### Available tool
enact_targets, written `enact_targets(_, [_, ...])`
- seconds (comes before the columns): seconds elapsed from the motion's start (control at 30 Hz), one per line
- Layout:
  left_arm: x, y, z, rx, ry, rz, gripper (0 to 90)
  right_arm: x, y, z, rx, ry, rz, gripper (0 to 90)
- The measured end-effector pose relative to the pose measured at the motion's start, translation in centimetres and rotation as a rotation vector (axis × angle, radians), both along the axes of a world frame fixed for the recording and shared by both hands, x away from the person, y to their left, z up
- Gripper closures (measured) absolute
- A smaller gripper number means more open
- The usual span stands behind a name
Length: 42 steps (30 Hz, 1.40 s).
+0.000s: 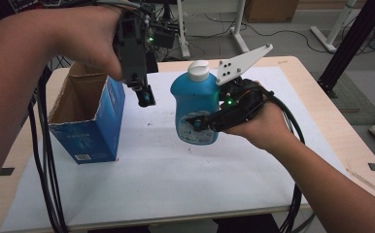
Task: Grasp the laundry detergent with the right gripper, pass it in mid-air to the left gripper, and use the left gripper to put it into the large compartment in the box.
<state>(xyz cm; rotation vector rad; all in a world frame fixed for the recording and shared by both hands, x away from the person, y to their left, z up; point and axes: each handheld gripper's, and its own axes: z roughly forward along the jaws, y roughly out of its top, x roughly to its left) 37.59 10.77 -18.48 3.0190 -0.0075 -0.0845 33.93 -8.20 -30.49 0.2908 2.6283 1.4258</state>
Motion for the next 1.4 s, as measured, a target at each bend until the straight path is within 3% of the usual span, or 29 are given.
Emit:
enact_targets(0.33, [-0.4, -1.2, 0.1, -0.002, 0.006, -0.015, 1.8, 0.2, 1.7, 0.0, -0.006, 0.013, 0.060, 47.4])
enact_targets(0.77, [-0.8, -2.8, -0.5, 0.007, 0.006, -0.030, 1.8, 0.3, 2.9, 0.3, 0.009, 0.027, 0.095, 47.4])
enact_targets(1.4, [-1.1, -3.9, -0.7, 0.013, -0.013, -0.054, 3.2, 0.2, 3.1, 0.5, 0.017, 0.031, 0.095, 47.4])
